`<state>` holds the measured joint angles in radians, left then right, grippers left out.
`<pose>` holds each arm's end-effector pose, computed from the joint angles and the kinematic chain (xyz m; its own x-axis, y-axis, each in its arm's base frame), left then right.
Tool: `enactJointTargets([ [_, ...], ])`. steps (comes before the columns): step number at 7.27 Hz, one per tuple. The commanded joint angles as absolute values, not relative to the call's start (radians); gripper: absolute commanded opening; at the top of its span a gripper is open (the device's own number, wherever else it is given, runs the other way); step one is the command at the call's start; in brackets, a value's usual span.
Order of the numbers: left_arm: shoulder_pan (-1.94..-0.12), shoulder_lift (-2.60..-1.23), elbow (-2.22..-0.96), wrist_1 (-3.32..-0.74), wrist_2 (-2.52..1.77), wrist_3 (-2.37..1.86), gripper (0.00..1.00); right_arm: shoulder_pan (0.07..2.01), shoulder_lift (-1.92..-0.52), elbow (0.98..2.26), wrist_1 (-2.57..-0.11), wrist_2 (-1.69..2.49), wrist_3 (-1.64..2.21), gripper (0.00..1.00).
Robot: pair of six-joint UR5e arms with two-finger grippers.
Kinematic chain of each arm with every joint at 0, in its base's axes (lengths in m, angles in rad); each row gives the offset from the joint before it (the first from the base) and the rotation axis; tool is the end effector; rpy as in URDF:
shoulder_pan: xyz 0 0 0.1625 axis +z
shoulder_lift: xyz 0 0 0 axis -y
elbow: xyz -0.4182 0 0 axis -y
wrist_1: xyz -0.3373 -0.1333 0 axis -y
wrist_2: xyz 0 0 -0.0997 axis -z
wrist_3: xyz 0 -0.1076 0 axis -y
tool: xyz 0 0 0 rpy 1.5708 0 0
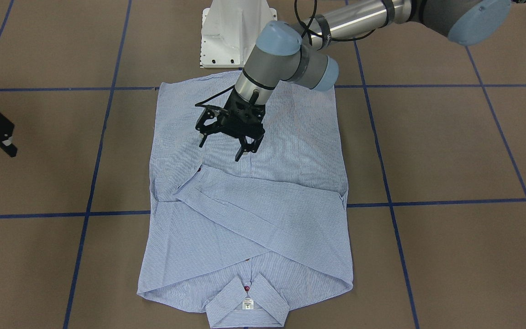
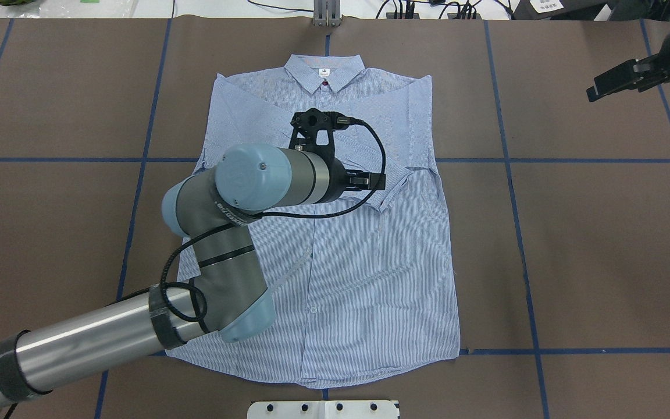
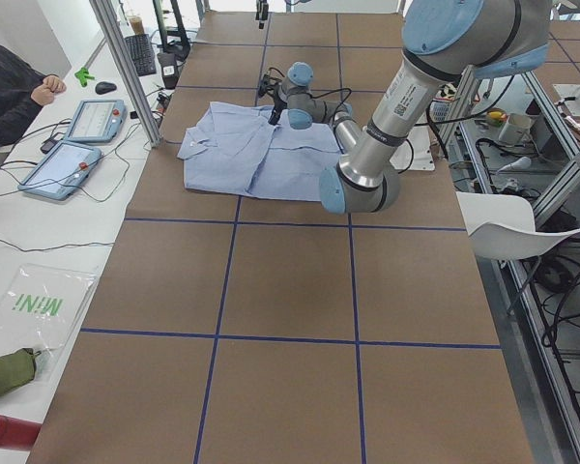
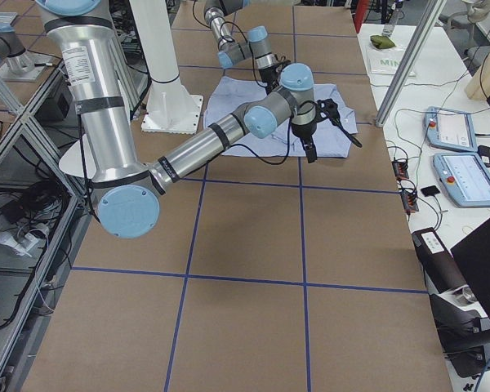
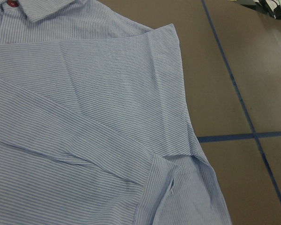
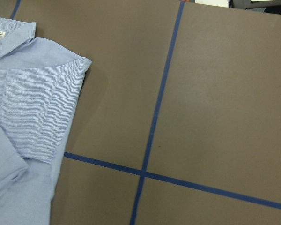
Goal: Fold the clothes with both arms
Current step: 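Move both grippers down to the shirt's hem corners nearest the robot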
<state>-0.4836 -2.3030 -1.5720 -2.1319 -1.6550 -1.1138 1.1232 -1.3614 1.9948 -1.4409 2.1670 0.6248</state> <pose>0.5270 -0.4171 0.1811 0.3896 0.2921 -0.8735 0.2449 0.8814 0.4039 -0.1474 -0.4754 0.3673 0.6517 -0.1933 0.7334 -0.0844 0.9425 0.3234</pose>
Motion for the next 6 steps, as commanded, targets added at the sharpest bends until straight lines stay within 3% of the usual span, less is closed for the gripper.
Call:
enactJointTargets([
  [1,-0.497,-2.128,-1.852,-1.979,-1.687,-0.990,1.00,0.886,-1.411,2.165,-1.436,1.977,0.957,1.00],
  [4,-0.502,-1.826,-2.053,-2.015,-1.678,-1.009,1.00,0.454,-1.529,2.337,-1.436,1.595,1.306,1.00],
  [6,-0.426,-1.665,-2.112,-2.083,-1.636,-1.153,1.00,0.216,-1.612,2.362,-1.436,1.343,1.493,1.00],
])
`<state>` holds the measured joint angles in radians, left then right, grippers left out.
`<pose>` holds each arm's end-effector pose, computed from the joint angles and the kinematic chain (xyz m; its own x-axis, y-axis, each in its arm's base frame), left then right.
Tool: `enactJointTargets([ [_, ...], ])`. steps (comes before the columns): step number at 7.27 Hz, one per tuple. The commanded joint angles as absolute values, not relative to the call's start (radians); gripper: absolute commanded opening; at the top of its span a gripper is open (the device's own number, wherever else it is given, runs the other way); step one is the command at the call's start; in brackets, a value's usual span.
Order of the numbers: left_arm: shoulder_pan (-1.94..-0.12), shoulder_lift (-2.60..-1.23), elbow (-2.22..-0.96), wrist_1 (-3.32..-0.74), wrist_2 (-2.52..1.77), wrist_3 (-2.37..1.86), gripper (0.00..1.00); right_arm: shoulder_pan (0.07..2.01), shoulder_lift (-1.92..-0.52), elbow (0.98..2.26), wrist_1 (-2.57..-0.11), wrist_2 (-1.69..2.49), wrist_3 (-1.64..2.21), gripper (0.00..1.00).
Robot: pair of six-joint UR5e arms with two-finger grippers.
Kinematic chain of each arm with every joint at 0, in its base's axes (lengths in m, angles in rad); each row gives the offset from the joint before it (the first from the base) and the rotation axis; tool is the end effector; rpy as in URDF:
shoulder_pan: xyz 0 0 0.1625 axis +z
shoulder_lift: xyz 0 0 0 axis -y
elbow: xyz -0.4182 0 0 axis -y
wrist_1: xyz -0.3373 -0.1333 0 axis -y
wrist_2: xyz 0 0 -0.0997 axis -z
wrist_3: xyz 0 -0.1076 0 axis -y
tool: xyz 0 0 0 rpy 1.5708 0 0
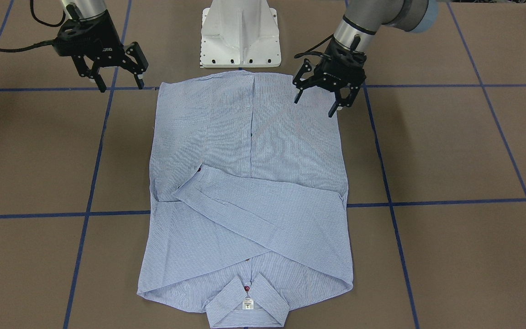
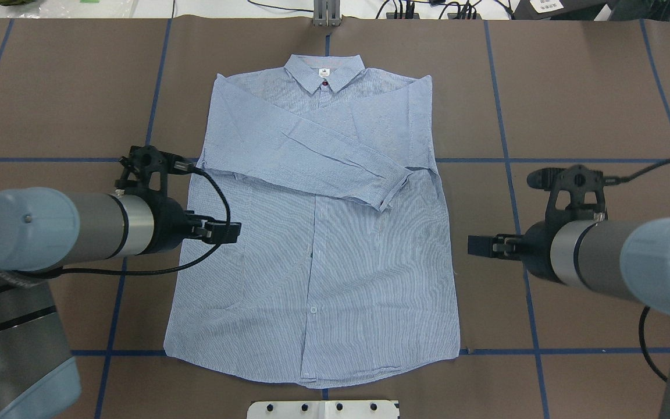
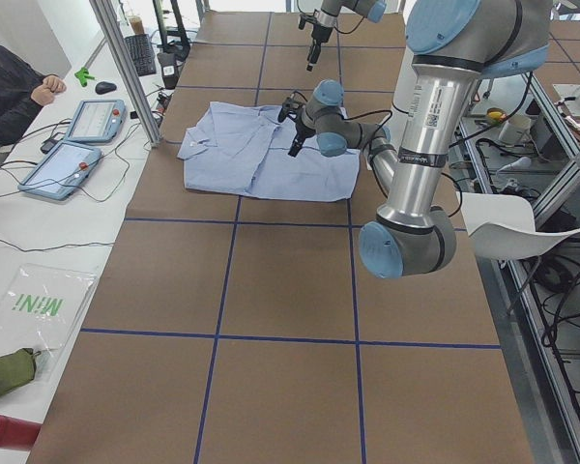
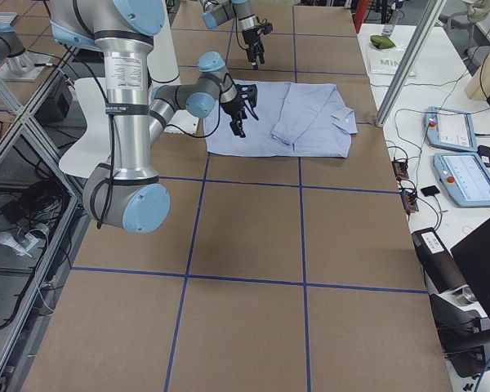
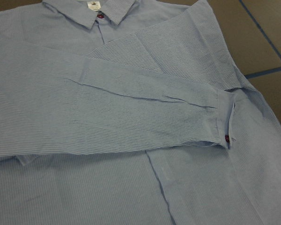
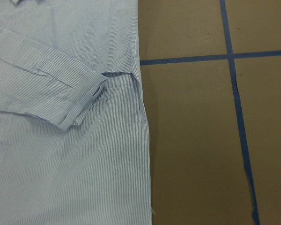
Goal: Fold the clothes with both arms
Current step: 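Move both grippers down to the shirt's hem corners nearest the robot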
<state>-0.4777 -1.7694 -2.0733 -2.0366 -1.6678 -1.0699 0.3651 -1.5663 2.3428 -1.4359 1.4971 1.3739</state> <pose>0.3679 -0.3288 0.3053 0.4879 0.2856 -0.8249 0.1644 0.8980 0.4082 -0.3124 -0.2706 0.3313 0.6415 0.0363 0.7663 -0.2906 0.9360 0.1989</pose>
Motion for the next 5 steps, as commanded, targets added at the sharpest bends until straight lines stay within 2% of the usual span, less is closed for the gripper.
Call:
enactJointTargets([
  [1,-0.332,-1.598,-2.114,-2.114,-1.523,-1.222,1.00,0.183,-1.614,2.362,-1.436,1.309,1.518,1.00],
  [3,-0.212,-1.527,-2.112,-2.114,-1.493,-1.369,1.00,0.173,-1.612,2.359,-1.436,1.299,1.519,1.00],
  [5,-0.158,-1.526,-2.102,-2.067,-1.479,-1.443,0.99,0.164,-1.609,2.358,-1.436,1.282,1.519,1.00],
])
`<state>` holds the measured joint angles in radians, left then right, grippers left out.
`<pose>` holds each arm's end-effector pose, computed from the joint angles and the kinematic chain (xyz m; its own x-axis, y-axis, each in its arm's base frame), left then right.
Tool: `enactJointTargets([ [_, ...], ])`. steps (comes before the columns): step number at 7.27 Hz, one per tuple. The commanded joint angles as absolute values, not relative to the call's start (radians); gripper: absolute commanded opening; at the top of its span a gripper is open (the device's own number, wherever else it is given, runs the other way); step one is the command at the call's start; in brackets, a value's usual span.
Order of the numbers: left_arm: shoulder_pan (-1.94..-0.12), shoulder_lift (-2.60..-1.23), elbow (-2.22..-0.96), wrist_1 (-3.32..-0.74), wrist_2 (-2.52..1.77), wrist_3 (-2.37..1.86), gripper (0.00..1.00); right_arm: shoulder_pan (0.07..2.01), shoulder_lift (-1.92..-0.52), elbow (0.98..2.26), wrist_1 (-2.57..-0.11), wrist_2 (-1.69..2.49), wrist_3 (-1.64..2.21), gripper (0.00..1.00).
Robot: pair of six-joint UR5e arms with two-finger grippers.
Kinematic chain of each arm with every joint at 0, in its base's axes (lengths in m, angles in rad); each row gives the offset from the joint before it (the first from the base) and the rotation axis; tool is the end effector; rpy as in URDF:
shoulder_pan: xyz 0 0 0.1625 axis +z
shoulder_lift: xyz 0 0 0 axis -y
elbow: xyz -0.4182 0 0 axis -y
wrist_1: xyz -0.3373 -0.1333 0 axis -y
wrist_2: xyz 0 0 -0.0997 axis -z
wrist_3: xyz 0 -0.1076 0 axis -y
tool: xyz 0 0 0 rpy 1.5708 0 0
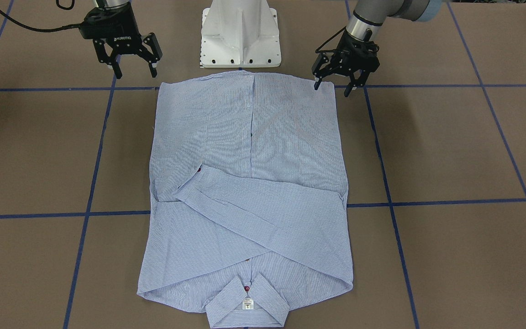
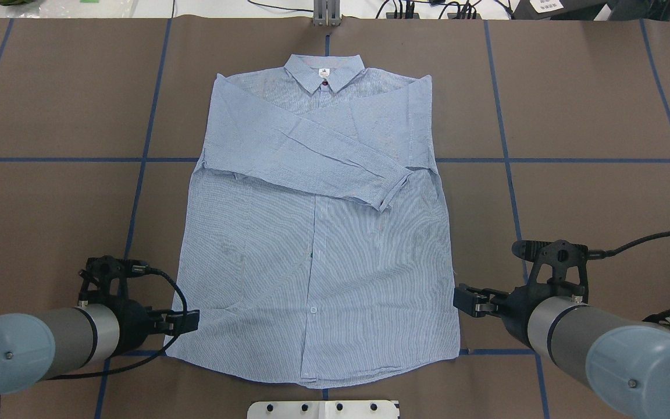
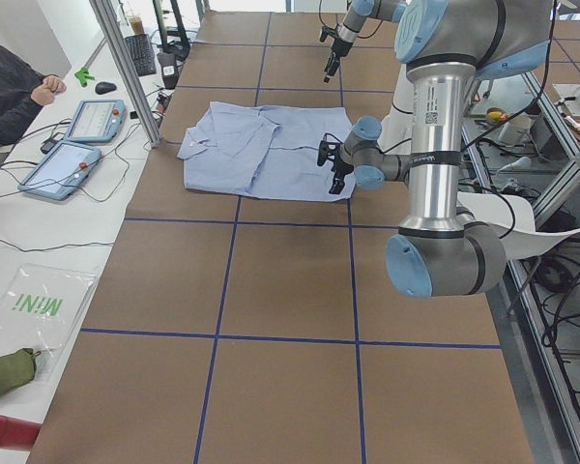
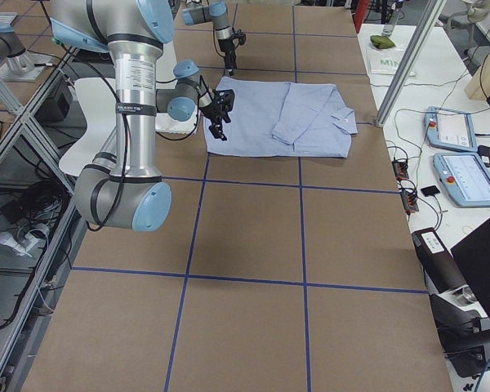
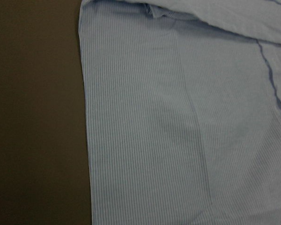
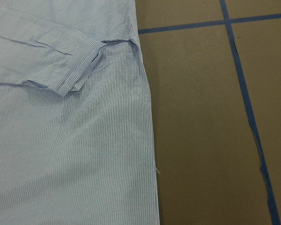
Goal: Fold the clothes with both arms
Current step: 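Move both grippers down to the shirt's hem corners nearest the robot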
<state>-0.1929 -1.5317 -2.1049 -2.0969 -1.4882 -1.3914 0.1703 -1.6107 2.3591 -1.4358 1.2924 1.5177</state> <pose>0.3889 -0.2208 0.3912 0.5509 0.0736 -0.8313 0.1644 0.9670 0.1946 -0.3407 -0.2238 0.3394 0.6442 0.0590 0.7626 -0.3386 0.9160 0.2152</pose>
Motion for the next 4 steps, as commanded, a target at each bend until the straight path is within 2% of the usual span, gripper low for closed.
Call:
enactJointTargets([
  [1,-0.137,-1.529,-2.102,-2.034,-1.479,-1.480,0.89,0.164,-1.609,2.358,-1.436,1.282,1.519,1.00],
  [3,-0.127,-1.532,-2.095,-2.020,-1.479,-1.503,0.60,0.164,-1.608,2.356,-1.436,1.281,1.519,1.00],
  [4,-0.124,-1.539,-2.076,-2.020,-1.482,-1.503,0.50,0.164,-1.608,2.356,-1.436,1.281,1.519,1.00],
])
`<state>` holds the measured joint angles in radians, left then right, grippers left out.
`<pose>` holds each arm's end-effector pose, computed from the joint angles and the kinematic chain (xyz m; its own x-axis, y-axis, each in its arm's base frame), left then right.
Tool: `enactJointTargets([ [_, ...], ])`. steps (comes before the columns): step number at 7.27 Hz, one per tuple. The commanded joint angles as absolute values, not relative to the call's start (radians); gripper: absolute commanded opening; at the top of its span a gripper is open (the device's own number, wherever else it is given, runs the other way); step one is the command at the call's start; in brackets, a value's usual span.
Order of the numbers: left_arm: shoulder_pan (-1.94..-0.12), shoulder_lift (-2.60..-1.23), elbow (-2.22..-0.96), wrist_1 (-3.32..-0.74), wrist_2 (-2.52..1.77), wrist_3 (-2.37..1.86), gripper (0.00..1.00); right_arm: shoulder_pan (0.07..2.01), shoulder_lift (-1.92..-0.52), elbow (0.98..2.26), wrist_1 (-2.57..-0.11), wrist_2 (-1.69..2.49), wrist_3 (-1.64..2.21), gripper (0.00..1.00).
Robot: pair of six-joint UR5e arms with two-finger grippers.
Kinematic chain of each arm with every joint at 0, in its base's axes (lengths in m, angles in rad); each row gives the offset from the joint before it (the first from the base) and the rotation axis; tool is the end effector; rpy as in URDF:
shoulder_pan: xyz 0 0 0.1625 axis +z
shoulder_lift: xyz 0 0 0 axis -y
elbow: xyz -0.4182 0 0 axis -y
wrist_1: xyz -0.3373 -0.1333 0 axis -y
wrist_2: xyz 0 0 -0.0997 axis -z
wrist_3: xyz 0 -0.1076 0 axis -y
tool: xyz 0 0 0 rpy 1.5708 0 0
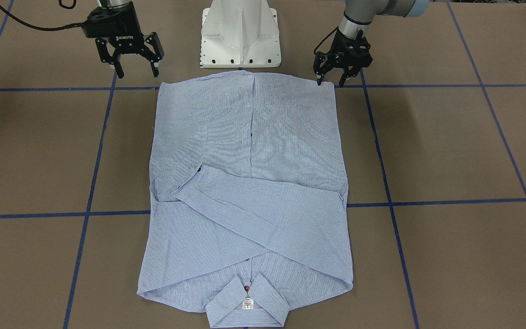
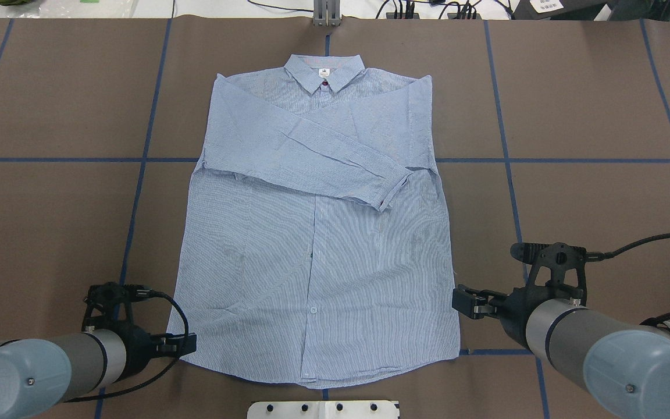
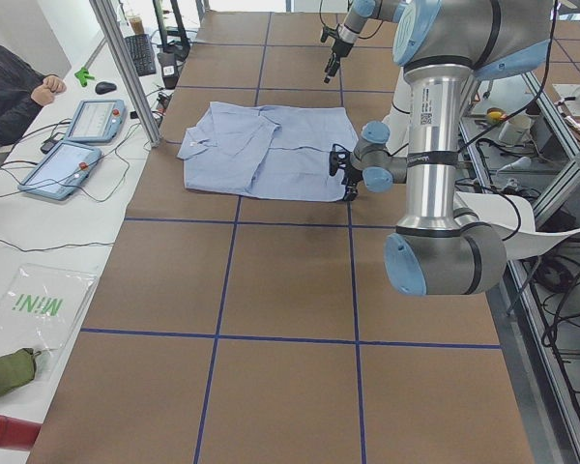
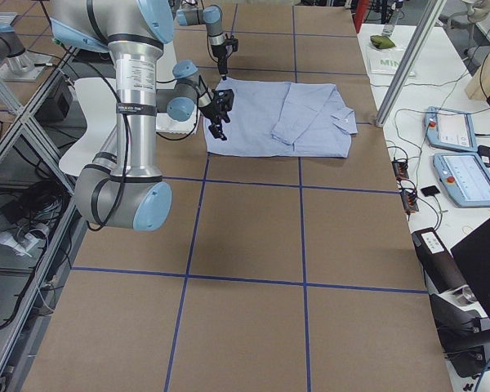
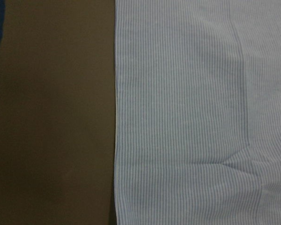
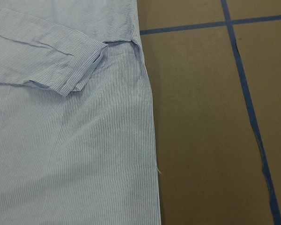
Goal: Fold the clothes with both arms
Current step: 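Move both grippers down to the shirt's hem corners nearest the robot, then grasp the hem corners with both grippers, adjusting the right gripper's grip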
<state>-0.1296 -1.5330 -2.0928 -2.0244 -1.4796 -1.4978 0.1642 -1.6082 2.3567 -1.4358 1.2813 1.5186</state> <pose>0.4060 -0.1972 0.4064 0.5997 -0.0049 -0.8002 0.1582 0.9810 0.1125 -0.3426 -0.2230 0.3392 0.6446 0.0561 0.7625 -0.3412 0.9136 0.2212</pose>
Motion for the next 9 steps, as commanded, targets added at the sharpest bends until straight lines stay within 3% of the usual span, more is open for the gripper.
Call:
enactJointTargets([
  [1,-0.126,-1.542,-2.072,-2.020,-1.485,-1.503,0.44,0.164,-1.608,2.356,-1.434,1.281,1.519,1.00],
  [2,-0.124,-1.543,-2.071,-2.020,-1.485,-1.503,0.37,0.164,-1.606,2.355,-1.434,1.281,1.519,1.00],
  [4,-0.126,-1.548,-2.072,-2.020,-1.486,-1.503,0.03,0.164,-1.608,2.352,-1.434,1.281,1.519,1.00],
  [9,-0.130,-1.565,-2.092,-2.022,-1.489,-1.505,0.00,0.023,-1.608,2.304,-1.433,1.137,1.684,0.96],
])
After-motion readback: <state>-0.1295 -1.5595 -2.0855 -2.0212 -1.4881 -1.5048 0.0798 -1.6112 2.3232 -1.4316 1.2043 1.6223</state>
